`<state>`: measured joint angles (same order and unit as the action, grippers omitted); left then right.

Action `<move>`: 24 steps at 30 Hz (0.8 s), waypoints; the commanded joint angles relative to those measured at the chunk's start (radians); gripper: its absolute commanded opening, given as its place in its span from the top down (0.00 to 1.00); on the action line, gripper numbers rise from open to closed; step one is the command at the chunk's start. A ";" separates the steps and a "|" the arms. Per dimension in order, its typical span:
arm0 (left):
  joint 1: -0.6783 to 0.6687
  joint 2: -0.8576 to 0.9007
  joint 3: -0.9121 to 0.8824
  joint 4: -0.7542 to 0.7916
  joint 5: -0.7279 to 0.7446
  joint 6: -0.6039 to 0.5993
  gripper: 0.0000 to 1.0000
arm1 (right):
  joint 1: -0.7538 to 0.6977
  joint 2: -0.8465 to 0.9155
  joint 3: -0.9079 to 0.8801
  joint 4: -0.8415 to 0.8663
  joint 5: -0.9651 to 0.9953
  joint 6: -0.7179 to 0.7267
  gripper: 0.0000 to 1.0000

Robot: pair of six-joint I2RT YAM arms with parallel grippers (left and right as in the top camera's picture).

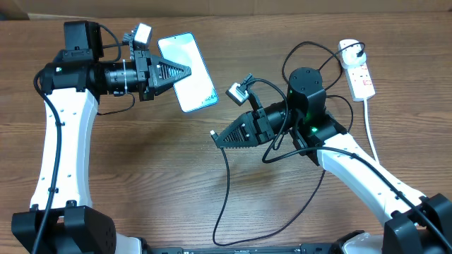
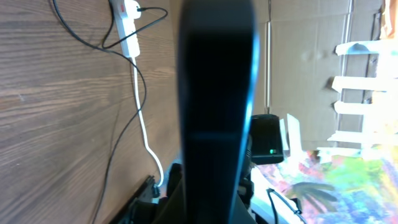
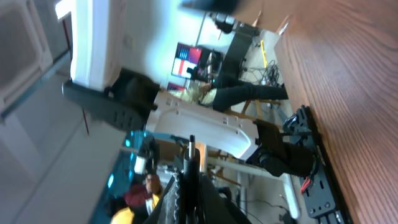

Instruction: Plug charger to phone and switch on socket

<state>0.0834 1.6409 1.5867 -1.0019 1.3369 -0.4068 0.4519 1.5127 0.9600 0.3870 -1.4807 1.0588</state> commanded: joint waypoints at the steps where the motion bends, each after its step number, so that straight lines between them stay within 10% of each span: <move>1: -0.012 -0.026 0.019 0.005 0.096 -0.027 0.96 | -0.002 -0.013 0.003 0.008 0.085 0.096 0.96; 24: -0.051 -0.026 0.019 0.012 0.131 -0.024 0.96 | -0.002 -0.013 0.003 0.293 0.102 0.385 0.96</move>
<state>0.0387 1.6409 1.5867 -0.9966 1.4143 -0.4198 0.4522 1.5127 0.9592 0.6727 -1.3827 1.4178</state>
